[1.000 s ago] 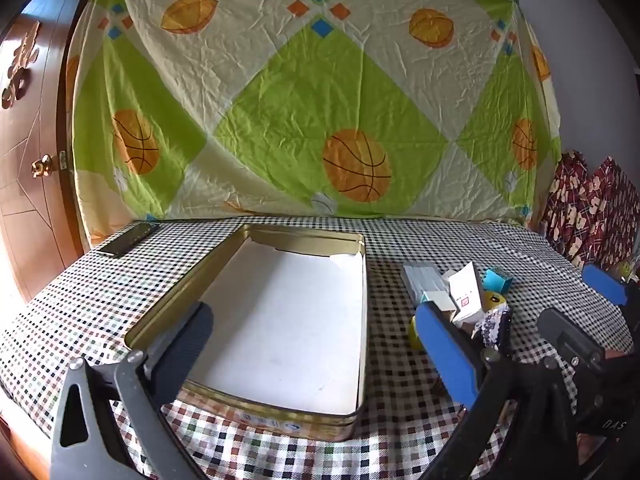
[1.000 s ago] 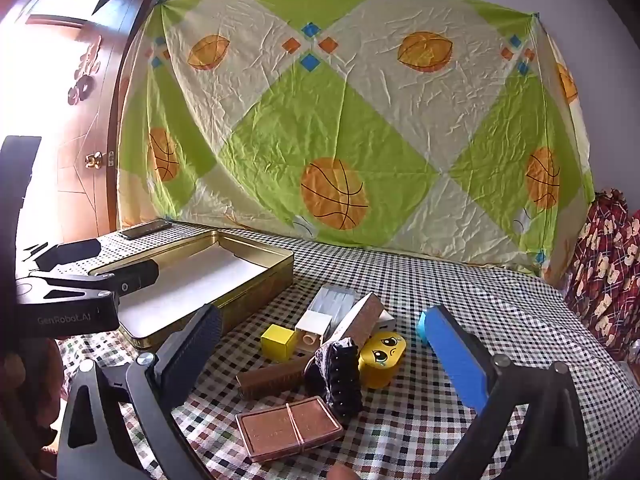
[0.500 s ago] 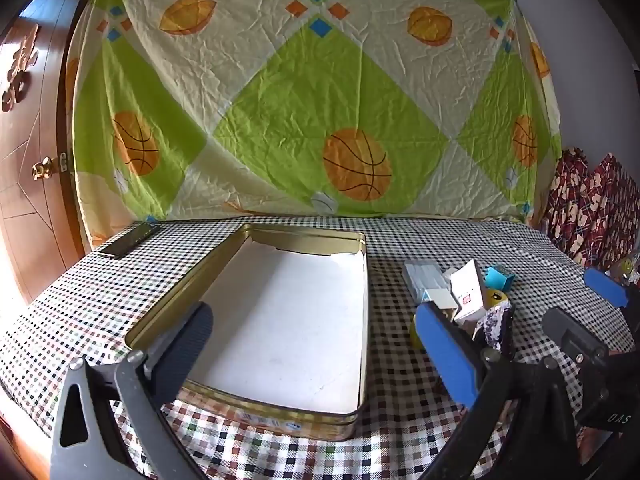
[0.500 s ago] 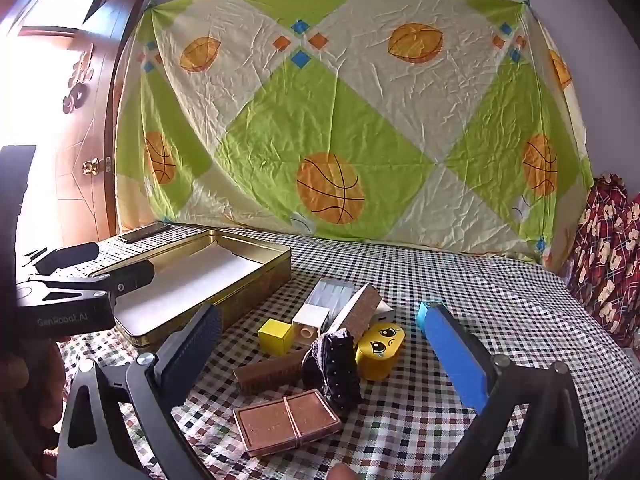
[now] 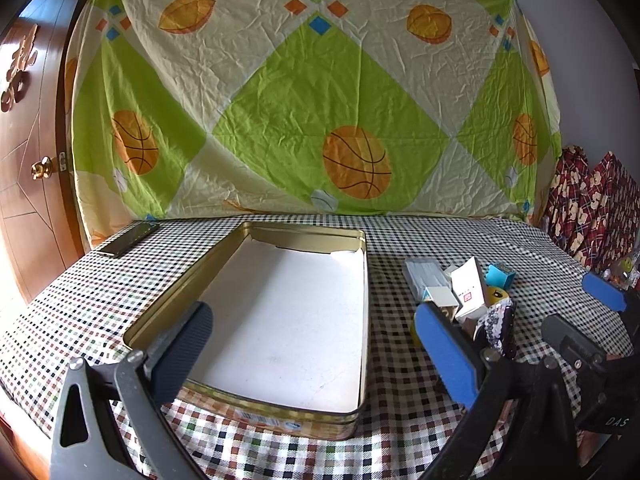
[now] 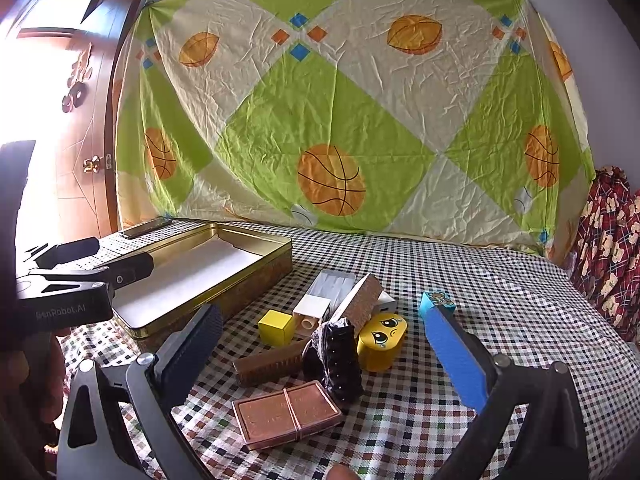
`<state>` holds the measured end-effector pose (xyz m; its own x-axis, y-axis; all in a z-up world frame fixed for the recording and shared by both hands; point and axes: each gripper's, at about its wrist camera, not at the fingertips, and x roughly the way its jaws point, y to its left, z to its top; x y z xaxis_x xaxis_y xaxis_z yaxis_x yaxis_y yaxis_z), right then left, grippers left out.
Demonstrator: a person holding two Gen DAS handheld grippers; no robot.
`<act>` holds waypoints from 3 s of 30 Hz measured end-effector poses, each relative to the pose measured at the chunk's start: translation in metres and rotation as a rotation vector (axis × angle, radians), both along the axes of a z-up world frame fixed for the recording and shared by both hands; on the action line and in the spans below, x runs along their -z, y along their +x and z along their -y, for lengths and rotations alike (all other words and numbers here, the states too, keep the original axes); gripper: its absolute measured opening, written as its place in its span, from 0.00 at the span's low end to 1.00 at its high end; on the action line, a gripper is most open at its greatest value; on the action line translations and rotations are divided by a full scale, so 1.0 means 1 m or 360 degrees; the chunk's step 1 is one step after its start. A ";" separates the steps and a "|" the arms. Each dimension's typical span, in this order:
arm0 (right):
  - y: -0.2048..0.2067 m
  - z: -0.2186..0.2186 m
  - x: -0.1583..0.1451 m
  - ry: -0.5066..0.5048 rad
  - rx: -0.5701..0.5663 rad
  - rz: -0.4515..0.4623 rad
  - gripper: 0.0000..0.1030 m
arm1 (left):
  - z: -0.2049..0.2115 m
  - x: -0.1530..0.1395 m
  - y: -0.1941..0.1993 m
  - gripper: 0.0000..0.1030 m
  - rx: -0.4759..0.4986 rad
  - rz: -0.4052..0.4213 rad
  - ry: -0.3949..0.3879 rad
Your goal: Organize rigid objects
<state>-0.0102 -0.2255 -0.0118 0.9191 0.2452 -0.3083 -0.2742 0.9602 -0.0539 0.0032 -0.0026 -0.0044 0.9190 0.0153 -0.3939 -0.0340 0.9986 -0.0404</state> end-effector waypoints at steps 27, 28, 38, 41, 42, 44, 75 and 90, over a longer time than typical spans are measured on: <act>0.018 -0.003 0.056 -0.0034 -0.0199 -0.0366 0.99 | 0.019 0.017 -0.003 1.00 0.0135 -0.0015 -0.0012; 0.020 -0.004 0.058 -0.0035 -0.0209 -0.0394 0.99 | 0.020 0.018 -0.003 1.00 0.0138 -0.0019 -0.0013; 0.040 -0.010 0.067 -0.0056 -0.0258 -0.0597 0.80 | 0.028 0.023 -0.004 1.00 0.0181 -0.0028 0.0008; 0.039 -0.006 0.067 -0.0021 -0.0285 -0.0591 0.79 | 0.029 0.022 -0.004 1.00 0.0193 -0.0024 0.0006; 0.038 -0.004 0.066 0.0004 -0.0298 -0.0582 0.79 | 0.031 0.022 -0.005 1.00 0.0199 -0.0021 0.0008; 0.035 0.000 0.064 0.0045 -0.0308 -0.0546 0.79 | 0.033 0.022 -0.004 1.00 0.0211 -0.0020 0.0018; 0.064 0.062 0.036 0.0145 0.0220 -0.0295 0.79 | 0.125 0.055 0.067 0.36 0.0590 -0.0553 0.0201; 0.053 0.061 0.035 0.0138 0.0235 -0.0188 0.79 | 0.120 0.051 0.058 0.14 0.0689 -0.0468 0.0161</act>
